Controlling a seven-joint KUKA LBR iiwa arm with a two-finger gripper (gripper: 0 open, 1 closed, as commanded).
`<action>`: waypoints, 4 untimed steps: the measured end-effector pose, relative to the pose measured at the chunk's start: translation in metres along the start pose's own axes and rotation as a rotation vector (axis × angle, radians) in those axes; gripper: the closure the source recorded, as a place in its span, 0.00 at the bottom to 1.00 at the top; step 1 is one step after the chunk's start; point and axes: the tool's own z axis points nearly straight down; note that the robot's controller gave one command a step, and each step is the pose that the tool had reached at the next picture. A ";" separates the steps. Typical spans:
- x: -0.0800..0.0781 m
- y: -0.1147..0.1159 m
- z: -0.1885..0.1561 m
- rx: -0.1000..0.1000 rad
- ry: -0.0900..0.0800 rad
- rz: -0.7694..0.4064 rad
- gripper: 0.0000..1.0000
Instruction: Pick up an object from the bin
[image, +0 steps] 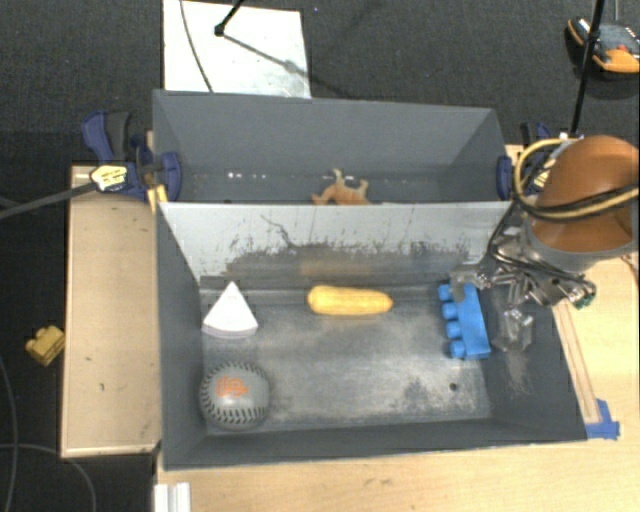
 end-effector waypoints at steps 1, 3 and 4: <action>0.000 -0.007 -0.010 0.006 -0.002 -0.103 0.00; -0.028 0.018 0.048 -0.008 -0.022 0.167 1.00; -0.037 0.026 0.045 -0.028 -0.027 0.799 1.00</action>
Offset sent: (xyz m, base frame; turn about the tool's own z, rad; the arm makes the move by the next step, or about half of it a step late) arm 0.0077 0.0174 -0.0521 -0.5542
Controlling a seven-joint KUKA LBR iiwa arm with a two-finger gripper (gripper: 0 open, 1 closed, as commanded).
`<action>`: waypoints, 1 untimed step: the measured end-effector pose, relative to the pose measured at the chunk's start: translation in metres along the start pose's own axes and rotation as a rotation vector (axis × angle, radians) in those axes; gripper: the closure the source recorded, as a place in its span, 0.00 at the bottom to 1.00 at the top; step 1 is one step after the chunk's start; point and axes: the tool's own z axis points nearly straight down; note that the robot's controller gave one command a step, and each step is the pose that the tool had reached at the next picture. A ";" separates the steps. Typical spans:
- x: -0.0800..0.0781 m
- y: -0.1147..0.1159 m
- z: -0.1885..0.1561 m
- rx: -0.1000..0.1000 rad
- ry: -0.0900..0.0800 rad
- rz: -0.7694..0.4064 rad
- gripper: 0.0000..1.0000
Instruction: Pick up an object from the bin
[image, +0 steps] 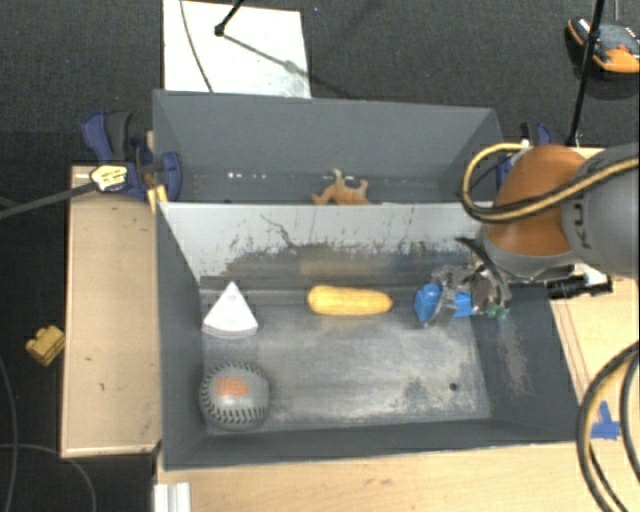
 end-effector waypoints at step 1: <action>0.004 -0.019 -0.003 0.021 0.016 0.005 1.00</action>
Offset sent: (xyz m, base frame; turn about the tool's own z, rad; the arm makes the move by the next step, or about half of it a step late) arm 0.0001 0.0000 0.0537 -0.0003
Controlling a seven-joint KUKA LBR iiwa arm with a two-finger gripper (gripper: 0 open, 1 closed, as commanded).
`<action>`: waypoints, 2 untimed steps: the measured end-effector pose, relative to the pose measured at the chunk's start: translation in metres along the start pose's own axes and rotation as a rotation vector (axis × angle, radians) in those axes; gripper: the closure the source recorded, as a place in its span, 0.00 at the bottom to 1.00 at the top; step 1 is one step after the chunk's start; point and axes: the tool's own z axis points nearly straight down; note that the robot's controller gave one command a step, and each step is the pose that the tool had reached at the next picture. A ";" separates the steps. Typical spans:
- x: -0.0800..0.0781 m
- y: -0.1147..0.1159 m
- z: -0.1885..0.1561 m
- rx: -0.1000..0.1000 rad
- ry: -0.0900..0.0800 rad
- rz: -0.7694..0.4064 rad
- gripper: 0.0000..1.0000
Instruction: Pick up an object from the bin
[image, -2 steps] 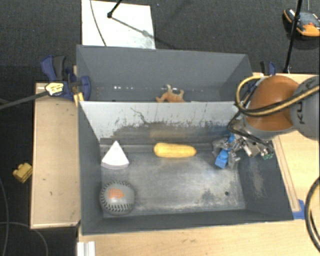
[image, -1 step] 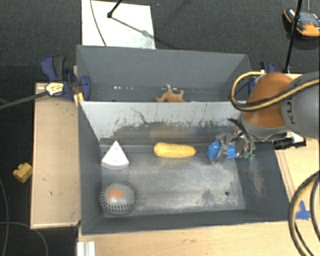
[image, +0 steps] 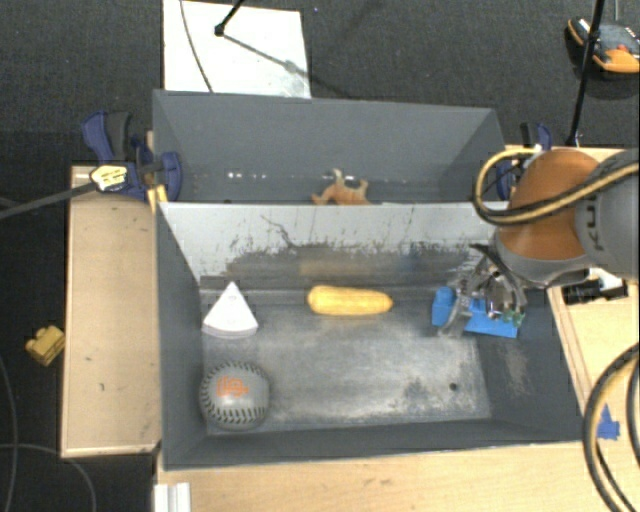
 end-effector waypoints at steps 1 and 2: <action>0.001 0.002 -0.005 0.004 0.006 -0.002 1.00; 0.000 0.005 -0.020 0.011 -0.001 -0.006 1.00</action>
Offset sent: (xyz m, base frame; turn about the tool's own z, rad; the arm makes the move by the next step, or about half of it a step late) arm 0.0001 0.0000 0.0169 0.0000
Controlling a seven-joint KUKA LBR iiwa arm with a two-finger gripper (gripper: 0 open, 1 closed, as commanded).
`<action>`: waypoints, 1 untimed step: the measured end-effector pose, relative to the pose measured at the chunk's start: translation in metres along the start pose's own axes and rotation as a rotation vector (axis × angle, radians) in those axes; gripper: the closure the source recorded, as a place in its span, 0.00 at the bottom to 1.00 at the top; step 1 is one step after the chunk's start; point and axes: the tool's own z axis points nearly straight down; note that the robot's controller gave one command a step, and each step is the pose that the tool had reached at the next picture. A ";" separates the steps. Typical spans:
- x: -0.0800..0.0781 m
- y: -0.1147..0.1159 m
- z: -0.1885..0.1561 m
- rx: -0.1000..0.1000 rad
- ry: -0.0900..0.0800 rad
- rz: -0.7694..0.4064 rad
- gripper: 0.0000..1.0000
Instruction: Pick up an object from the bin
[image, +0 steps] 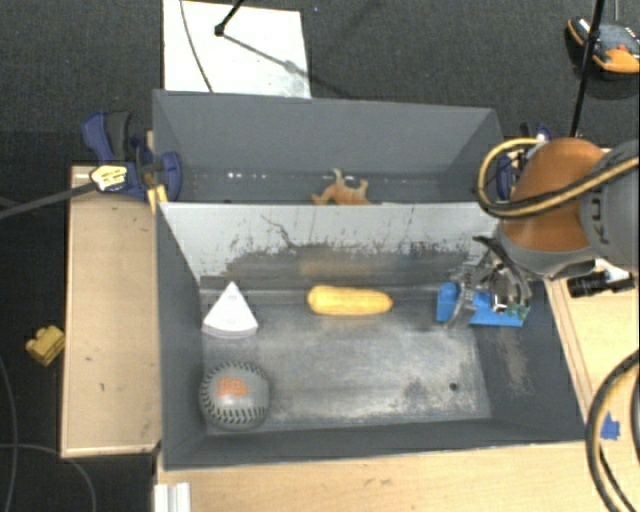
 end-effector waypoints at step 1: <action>-0.001 -0.002 -0.020 0.005 -0.007 0.001 1.00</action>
Offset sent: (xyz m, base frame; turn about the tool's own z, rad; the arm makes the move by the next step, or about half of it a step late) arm -0.0003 -0.0001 0.0376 0.0000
